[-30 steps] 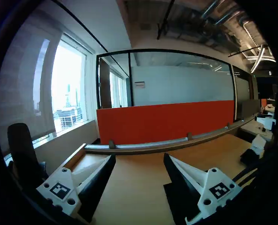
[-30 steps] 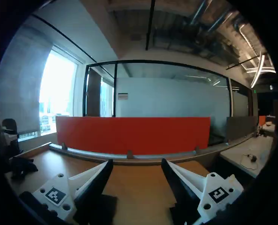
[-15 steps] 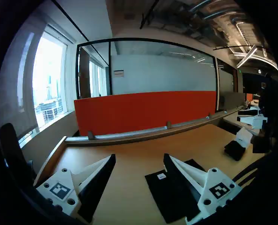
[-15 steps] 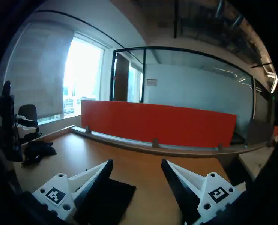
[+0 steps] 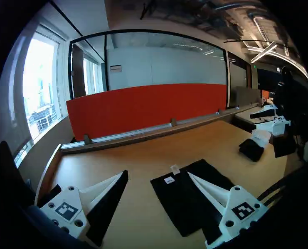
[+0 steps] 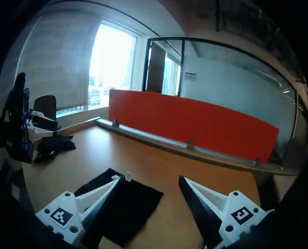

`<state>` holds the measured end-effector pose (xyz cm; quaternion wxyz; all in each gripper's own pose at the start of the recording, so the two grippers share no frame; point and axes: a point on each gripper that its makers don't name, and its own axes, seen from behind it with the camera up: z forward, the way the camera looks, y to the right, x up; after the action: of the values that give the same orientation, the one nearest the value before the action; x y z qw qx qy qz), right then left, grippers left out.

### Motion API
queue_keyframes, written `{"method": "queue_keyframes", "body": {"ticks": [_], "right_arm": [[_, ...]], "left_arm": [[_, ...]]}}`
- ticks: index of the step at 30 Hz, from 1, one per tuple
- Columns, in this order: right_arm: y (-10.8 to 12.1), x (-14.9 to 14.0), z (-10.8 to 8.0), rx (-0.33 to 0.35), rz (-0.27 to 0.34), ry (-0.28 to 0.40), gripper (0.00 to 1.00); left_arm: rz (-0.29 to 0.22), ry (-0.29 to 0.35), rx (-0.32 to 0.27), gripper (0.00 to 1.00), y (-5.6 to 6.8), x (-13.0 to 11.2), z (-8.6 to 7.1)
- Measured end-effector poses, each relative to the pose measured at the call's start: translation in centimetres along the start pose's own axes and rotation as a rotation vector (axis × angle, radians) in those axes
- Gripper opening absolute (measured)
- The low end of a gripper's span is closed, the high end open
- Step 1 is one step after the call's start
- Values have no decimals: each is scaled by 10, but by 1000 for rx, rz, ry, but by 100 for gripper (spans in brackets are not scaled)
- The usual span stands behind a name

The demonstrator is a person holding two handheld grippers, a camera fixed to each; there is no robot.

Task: Fold towel

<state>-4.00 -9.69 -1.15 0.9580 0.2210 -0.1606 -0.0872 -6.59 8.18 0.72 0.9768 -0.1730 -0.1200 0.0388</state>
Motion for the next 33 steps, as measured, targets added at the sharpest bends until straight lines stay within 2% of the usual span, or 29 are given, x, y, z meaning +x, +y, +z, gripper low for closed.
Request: {"method": "queue_keyframes", "body": {"ticks": [16, 33], "right_arm": [[-22, -46, 10, 90, -31, -115, 99], [-38, -119, 22, 126, -47, -232, 100]], "left_arm": [[20, -93, -79, 95, 20, -37, 8], [29, -215, -146, 95, 49, -109, 24]]}}
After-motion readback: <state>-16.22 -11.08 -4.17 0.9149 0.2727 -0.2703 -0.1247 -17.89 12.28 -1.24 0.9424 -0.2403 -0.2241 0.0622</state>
